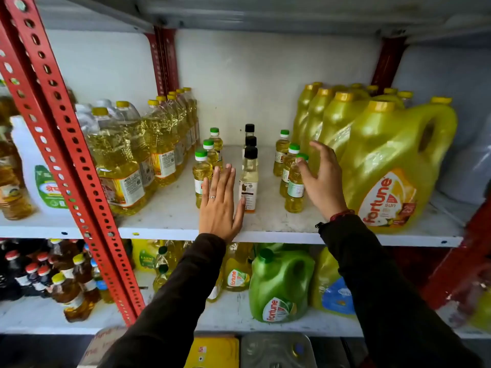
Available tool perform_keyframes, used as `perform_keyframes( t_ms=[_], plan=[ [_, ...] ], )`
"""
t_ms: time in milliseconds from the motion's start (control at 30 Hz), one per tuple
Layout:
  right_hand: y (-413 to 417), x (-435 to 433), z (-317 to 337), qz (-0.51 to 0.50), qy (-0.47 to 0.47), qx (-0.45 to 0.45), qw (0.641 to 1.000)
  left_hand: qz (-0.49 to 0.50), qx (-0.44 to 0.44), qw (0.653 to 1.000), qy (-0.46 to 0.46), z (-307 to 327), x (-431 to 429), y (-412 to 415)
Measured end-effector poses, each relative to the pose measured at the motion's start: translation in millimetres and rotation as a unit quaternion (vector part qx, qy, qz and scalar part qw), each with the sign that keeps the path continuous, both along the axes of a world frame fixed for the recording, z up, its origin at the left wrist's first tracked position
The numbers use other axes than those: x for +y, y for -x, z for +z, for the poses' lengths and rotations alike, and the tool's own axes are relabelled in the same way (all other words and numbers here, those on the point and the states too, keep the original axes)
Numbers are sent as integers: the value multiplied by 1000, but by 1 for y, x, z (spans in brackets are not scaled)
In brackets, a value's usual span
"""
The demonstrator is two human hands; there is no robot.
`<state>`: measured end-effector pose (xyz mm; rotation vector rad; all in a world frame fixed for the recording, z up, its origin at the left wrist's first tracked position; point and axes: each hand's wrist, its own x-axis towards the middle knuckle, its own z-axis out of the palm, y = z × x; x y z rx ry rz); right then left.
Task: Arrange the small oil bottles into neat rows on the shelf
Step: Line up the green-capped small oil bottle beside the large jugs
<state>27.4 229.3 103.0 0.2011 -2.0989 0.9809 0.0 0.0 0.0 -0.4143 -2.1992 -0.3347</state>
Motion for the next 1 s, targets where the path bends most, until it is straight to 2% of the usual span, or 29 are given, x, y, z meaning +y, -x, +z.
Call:
perform_keyframes(
  t_ms=[167, 300, 467, 667, 867, 1000],
  plan=[
    [18, 10, 7, 25, 87, -153, 984, 18, -19, 1000, 0, -16, 7, 7],
    [31, 18, 8, 71, 113, -206, 969, 31, -12, 999, -10, -22, 9, 15],
    [42, 24, 1, 53, 132, -196, 970, 21, -2, 999, -30, -23, 8, 13],
    [49, 23, -3, 17, 140, -180, 973, 21, 24, 999, 29, -29, 4, 13],
    [50, 20, -7, -29, 125, -155, 979, 43, 27, 999, -3, -28, 6, 9],
    [55, 18, -7, -31, 101, -175, 979, 44, 21, 999, -9, -26, 6, 8]
  ],
)
